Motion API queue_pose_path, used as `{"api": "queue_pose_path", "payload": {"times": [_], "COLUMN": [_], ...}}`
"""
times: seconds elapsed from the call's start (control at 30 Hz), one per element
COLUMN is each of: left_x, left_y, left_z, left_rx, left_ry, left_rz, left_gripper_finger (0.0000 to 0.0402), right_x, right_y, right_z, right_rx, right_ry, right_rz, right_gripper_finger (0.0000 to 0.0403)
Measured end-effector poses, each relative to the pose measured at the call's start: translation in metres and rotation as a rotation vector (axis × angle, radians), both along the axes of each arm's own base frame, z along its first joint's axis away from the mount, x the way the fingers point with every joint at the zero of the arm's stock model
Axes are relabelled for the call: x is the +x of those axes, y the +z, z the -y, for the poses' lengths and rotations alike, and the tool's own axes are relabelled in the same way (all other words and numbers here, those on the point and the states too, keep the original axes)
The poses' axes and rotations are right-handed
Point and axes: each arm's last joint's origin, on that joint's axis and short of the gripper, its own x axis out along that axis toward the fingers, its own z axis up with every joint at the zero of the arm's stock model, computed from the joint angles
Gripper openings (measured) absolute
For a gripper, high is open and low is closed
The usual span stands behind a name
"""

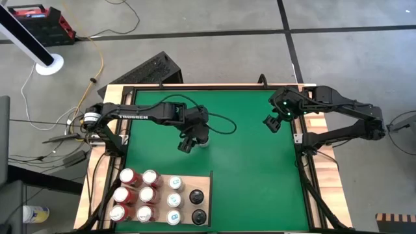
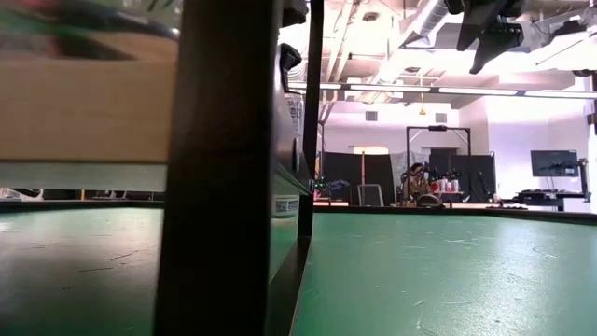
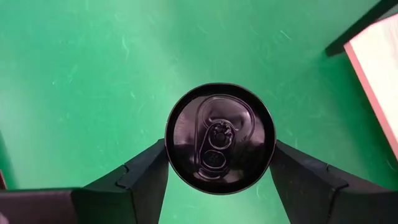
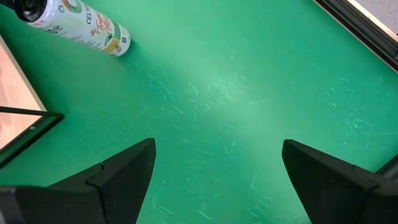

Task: Place canned beverage on shelf
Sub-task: Put the white yellow soda can on the shelf aligned with the other yellow soda can

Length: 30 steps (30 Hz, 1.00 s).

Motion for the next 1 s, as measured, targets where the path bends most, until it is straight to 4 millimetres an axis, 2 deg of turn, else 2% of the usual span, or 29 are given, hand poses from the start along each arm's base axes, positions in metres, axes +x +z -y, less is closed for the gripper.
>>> {"api": "queue_pose_path", "payload": {"times": [0.07, 0.13, 0.43, 0.63, 0.73, 0.83, 0.93, 1.0], "left_x": [0.0, 0.001, -0.001, -0.001, -0.002, -0.002, -0.002, 0.0], "left_y": [0.0, 0.001, 0.001, 0.002, 0.002, 0.002, 0.002, 0.003], "left_z": [0.0, -0.001, -0.01, -0.013, -0.015, -0.019, -0.019, -0.019], "left_rx": [-0.015, -0.053, -0.338, -0.41, -0.436, -0.421, -0.397, -0.349], "left_ry": [0.034, 0.142, 1.046, 1.333, 1.419, 1.411, 1.36, 1.23], "left_rz": [0.004, 0.012, 0.149, 0.277, 0.311, 0.309, 0.287, 0.262], "left_gripper_finger": [0.0237, 0.0237, 0.0238, 0.0238, 0.0238, 0.0238, 0.0238, 0.0238], "right_x": [0.0, 0.0, 0.0, 0.003, 0.003, 0.003, 0.003, 0.003], "right_y": [0.0, 0.0, 0.0, 0.002, 0.002, 0.002, 0.002, 0.002], "right_z": [0.0, 0.0, 0.001, 0.001, 0.001, 0.001, 0.001, 0.001], "right_rx": [0.001, 0.001, -0.014, -0.022, -0.026, -0.032, -0.041, -0.044], "right_ry": [-0.001, -0.002, -0.01, -0.006, 0.0, 0.009, 0.019, 0.023], "right_rz": [0.0, 0.0, 0.002, 0.028, 0.026, 0.023, 0.019, 0.018], "right_gripper_finger": [0.0374, 0.0374, 0.0374, 0.0374, 0.0374, 0.0374, 0.0374, 0.0374]}}
